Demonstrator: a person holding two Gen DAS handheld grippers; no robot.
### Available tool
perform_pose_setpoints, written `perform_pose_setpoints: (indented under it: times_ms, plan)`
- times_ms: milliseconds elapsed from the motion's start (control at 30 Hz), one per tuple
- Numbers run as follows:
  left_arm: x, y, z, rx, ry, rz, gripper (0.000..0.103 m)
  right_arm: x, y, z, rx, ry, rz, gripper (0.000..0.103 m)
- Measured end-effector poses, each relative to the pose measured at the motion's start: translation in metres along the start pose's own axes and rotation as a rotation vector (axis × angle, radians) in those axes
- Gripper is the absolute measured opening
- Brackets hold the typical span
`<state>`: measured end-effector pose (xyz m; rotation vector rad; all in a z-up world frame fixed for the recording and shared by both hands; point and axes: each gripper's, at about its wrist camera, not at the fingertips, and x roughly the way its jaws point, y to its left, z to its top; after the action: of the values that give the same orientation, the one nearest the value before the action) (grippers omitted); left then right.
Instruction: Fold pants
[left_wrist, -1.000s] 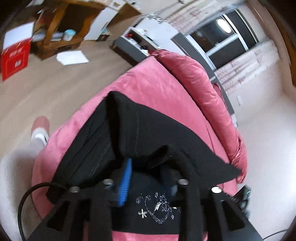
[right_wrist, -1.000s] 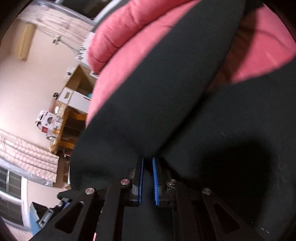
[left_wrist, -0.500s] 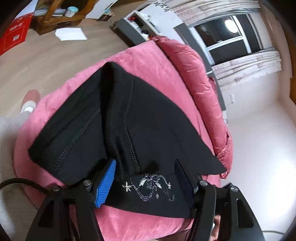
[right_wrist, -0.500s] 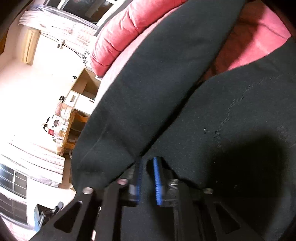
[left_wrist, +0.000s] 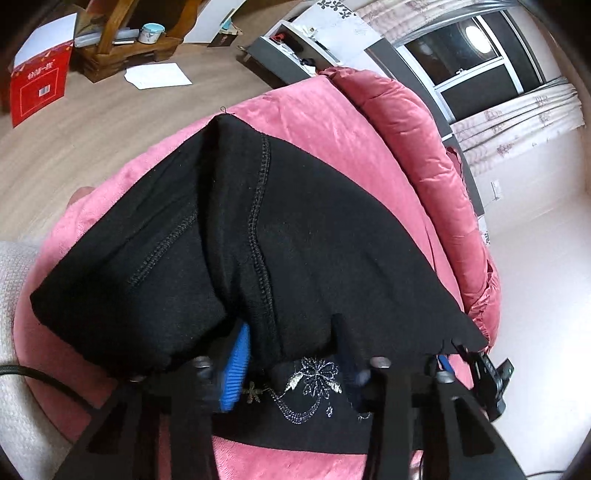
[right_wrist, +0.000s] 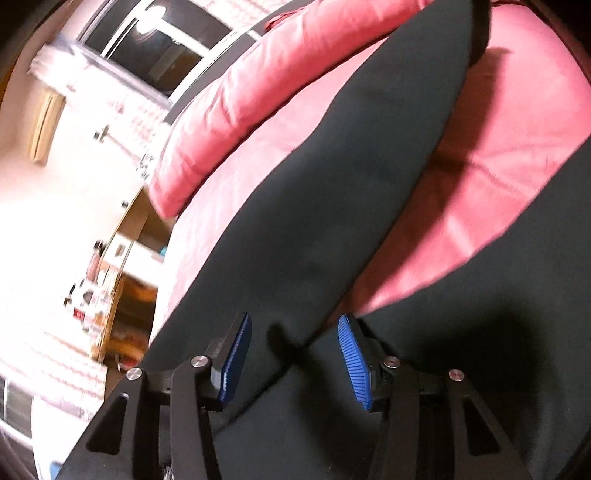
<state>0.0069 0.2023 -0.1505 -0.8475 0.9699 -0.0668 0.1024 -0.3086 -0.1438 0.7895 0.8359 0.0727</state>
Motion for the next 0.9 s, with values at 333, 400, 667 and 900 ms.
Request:
perform_pose_setpoints:
  times_ms: [333,400,667,900]
  plan:
    - [-0.033,-0.017,0.022,0.07,-0.03,-0.068,0.014,-0.021,-0.004,0.013,0.08,-0.023,0.097,0.008]
    - [-0.047,-0.015,0.028,0.061,-0.063,-0.086,0.014,-0.047,0.012,0.008,0.026,-0.068,0.14,0.008]
    - [-0.048,0.024,0.018,-0.035,-0.022,0.042,0.016,-0.07,0.001,-0.048,-0.093,0.053,0.019,0.008]
    - [-0.042,0.033,0.008,-0.09,0.004,0.035,0.046,-0.053,-0.053,-0.062,0.05,0.12,0.027,0.009]
